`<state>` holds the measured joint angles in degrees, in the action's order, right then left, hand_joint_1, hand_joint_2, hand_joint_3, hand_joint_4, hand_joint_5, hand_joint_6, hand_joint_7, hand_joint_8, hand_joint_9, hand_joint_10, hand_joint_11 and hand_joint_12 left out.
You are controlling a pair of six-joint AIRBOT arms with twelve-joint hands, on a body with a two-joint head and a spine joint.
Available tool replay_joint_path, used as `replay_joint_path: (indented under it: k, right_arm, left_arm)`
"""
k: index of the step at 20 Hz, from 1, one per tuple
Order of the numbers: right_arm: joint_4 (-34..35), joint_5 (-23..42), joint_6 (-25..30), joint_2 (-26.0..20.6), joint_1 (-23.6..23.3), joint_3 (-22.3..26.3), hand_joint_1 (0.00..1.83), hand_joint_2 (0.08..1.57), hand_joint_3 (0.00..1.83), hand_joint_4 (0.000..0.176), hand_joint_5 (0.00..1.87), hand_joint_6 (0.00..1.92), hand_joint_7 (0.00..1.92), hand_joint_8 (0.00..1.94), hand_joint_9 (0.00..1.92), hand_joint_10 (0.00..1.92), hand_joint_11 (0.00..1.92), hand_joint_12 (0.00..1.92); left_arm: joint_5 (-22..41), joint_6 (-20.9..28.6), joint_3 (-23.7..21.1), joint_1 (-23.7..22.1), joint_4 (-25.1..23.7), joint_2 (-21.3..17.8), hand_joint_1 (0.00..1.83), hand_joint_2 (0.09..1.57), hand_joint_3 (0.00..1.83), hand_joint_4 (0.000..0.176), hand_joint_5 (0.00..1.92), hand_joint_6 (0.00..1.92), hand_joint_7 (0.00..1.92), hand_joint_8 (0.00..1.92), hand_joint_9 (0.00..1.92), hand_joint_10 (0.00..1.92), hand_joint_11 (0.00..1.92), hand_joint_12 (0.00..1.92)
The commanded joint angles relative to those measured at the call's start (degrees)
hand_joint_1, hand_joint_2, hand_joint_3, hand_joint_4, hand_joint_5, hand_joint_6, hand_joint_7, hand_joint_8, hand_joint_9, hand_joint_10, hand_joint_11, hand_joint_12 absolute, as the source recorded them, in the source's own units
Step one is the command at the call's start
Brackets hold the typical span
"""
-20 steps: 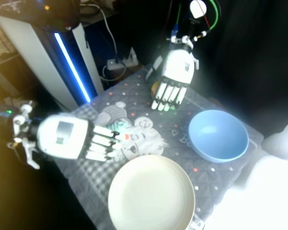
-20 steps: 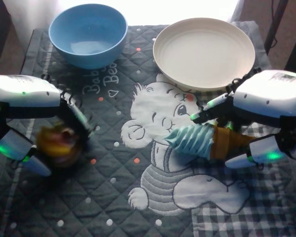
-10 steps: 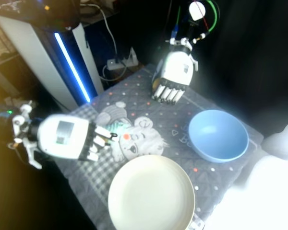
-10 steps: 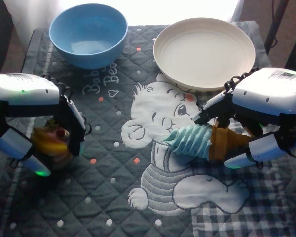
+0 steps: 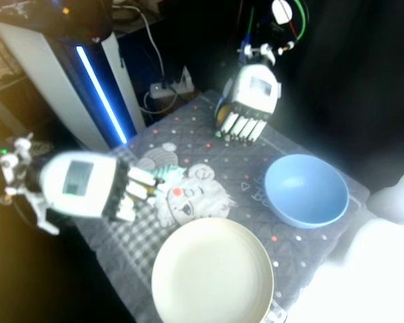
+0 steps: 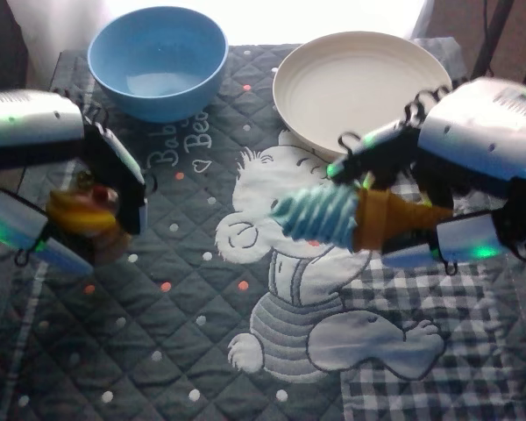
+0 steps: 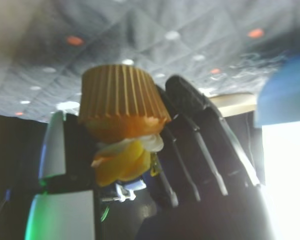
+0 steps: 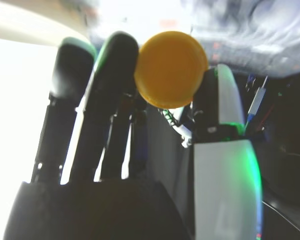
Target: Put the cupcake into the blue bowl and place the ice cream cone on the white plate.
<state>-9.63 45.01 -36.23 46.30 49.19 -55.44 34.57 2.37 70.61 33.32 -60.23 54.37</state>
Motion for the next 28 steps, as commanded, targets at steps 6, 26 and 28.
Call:
replay_joint_path:
  k: [6,26,28]
  right_arm:
    - [5.5,18.9,-5.0,-4.6,-1.8,1.1,1.28,1.10,0.00,0.000,0.93,0.86,1.14,0.94,1.30,0.84,1.14,1.48]
    - [12.2,-5.7,-10.2,11.6,-22.9,-22.3,1.29,1.05,0.00,0.000,1.00,0.82,1.27,0.64,1.54,0.08,1.31,0.90]
    - [12.5,-5.7,-10.2,11.6,-22.9,-22.3,1.29,1.05,0.00,0.000,1.00,0.82,1.26,0.64,1.58,0.06,1.38,0.83]
  left_arm:
    - [8.1,-8.3,-0.9,-6.6,12.2,-2.6,1.40,1.02,0.00,0.000,1.21,0.49,1.21,0.50,1.11,1.01,0.92,1.37]
    - [-12.6,-6.1,25.5,-19.3,16.3,18.5,1.41,1.03,0.00,0.000,1.00,0.90,1.22,0.41,1.20,0.78,1.07,0.84]
    - [-13.2,-5.6,25.9,-19.4,15.4,19.0,1.40,1.04,0.00,0.000,1.00,0.88,1.20,0.44,1.17,0.87,1.07,0.80]
